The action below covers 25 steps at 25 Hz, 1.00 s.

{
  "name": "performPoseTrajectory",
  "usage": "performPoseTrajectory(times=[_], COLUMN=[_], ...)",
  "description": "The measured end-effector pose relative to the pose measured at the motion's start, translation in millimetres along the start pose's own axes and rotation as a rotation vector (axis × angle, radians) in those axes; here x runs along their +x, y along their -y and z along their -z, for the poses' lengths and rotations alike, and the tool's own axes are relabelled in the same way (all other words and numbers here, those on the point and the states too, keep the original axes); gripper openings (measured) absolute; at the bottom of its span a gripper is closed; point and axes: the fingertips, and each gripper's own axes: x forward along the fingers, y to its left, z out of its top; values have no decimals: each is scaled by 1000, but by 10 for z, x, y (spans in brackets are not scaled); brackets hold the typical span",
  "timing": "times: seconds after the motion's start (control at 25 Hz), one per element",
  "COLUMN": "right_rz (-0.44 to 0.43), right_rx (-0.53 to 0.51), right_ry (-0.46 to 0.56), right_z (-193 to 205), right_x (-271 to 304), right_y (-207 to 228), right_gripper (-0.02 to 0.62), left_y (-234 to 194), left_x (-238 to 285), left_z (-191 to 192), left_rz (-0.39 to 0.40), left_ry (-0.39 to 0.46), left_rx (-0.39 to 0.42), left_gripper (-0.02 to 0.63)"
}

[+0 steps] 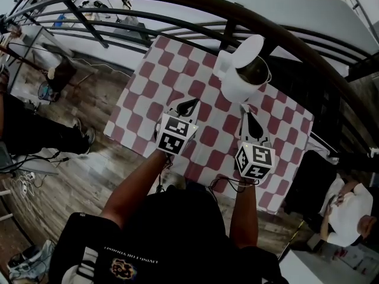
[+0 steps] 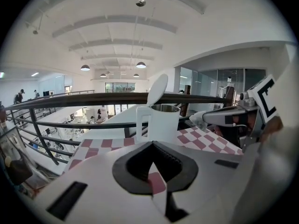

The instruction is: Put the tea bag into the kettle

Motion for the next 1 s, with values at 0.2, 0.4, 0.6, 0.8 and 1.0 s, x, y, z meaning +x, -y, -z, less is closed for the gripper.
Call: performPoseTrajectory(times=[0.2, 0.4, 0.6, 0.8, 1.0], right_rz=[3, 4, 4, 7, 12], right_rx=[-20, -37, -47, -55, -62], right_ry=[26, 58, 82, 97, 115], right_z=[-191, -394, -535, -650, -783], right_x=[31, 68, 118, 212, 310], right_y=[-9, 2, 29, 98, 211], right_gripper=[14, 14, 14, 14, 14], left_y=[-54, -65, -89, -93, -93], left_x=[10, 33, 62, 141, 233], left_z=[-233, -493, -697, -916, -1071], left_rz=[4, 12, 11, 13, 13], left_ry=[38, 78, 111, 143, 161], left_rx=[11, 26, 40, 52, 66], left_gripper=[-2, 0, -2, 0, -2])
